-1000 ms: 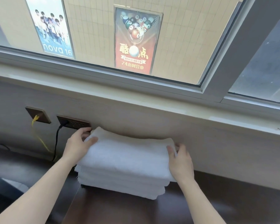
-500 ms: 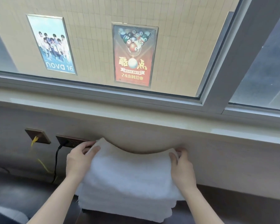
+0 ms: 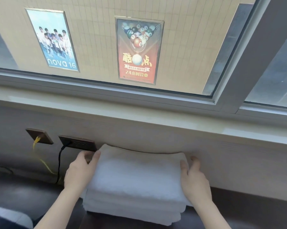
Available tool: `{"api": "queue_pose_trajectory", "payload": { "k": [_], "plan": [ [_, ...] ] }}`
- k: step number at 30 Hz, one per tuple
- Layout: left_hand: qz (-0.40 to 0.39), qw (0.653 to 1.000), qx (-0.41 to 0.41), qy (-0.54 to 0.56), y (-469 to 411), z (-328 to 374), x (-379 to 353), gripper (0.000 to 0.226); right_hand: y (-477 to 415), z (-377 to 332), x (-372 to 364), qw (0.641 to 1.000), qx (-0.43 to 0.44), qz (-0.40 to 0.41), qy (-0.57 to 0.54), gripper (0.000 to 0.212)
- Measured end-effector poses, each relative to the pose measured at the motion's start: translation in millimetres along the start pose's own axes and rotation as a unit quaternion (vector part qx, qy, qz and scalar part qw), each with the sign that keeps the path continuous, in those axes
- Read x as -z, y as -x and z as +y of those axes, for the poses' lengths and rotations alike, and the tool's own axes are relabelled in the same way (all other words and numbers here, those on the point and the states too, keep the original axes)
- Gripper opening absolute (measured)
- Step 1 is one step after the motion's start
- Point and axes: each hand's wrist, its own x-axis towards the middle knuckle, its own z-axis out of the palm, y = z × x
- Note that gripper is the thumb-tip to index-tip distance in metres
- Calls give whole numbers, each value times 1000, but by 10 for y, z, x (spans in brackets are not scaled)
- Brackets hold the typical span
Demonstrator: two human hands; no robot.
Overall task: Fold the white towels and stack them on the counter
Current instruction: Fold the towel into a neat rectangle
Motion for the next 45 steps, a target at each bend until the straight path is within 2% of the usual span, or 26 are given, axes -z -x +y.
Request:
{"api": "queue_pose_trajectory", "payload": {
  "k": [4,8,12,18,22,24,26,28,31,33,35,40,43,45],
  "plan": [
    [13,998,-52,-22,10,-29,79,40,56,12,-43,1000,21,-12,-1,47],
    [-1,999,-29,-31,28,-63,63,40,52,102,-123,999,7,-36,11,51],
    [46,995,-32,-76,65,-64,-28,41,27,95,-106,999,-6,-47,-5,49],
    [72,995,-71,-20,40,12,13,22,95,44,-183,998,22,-63,10,59],
    [43,997,-32,-63,56,-50,-48,36,127,87,-192,997,0,-73,19,67],
    [80,987,-61,-128,84,-48,-81,49,132,93,-173,995,28,2,97,69],
    [100,963,-158,-191,155,51,-145,60,140,43,-157,972,122,95,179,63],
    [66,943,-262,-196,258,174,-301,62,153,-50,-208,948,229,121,183,56],
    [-66,916,-339,-206,357,353,-598,81,163,-190,-347,929,300,28,215,58],
    [-114,894,-349,-258,341,384,-719,99,140,-210,-427,927,291,-47,234,71],
    [-138,888,-323,-297,288,366,-724,105,94,-131,-443,935,248,-92,237,83],
    [-112,891,-293,-327,188,254,-554,114,4,39,-272,948,170,-56,264,93],
    [-144,881,-334,-302,380,383,-615,107,57,-70,-313,943,210,-19,258,87],
    [-156,873,-350,-301,489,415,-718,104,135,-149,-362,933,260,-52,242,78]
  ]
}}
